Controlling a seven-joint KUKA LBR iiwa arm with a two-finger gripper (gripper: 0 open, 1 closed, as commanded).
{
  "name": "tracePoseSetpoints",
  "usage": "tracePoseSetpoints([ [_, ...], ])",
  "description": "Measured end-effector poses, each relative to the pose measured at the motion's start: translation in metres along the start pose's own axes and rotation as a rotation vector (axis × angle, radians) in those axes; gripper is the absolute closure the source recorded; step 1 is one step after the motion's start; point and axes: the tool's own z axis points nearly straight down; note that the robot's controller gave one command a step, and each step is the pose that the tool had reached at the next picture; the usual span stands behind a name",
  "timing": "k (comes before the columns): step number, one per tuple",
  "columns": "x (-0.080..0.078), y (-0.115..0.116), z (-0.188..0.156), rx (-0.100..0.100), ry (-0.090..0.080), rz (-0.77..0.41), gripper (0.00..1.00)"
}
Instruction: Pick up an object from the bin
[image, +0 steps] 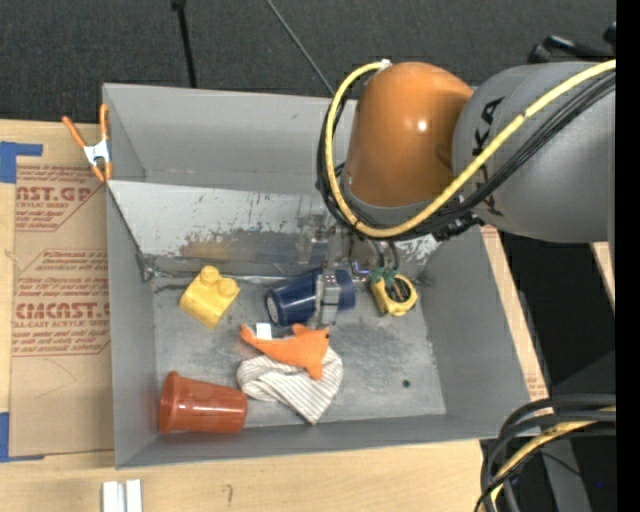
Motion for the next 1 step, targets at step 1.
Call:
tracePoseSetpoints([
  [1, -0.0012, -0.0004, -0.005, -0.001, -0.008, 0.002, 0.0],
])
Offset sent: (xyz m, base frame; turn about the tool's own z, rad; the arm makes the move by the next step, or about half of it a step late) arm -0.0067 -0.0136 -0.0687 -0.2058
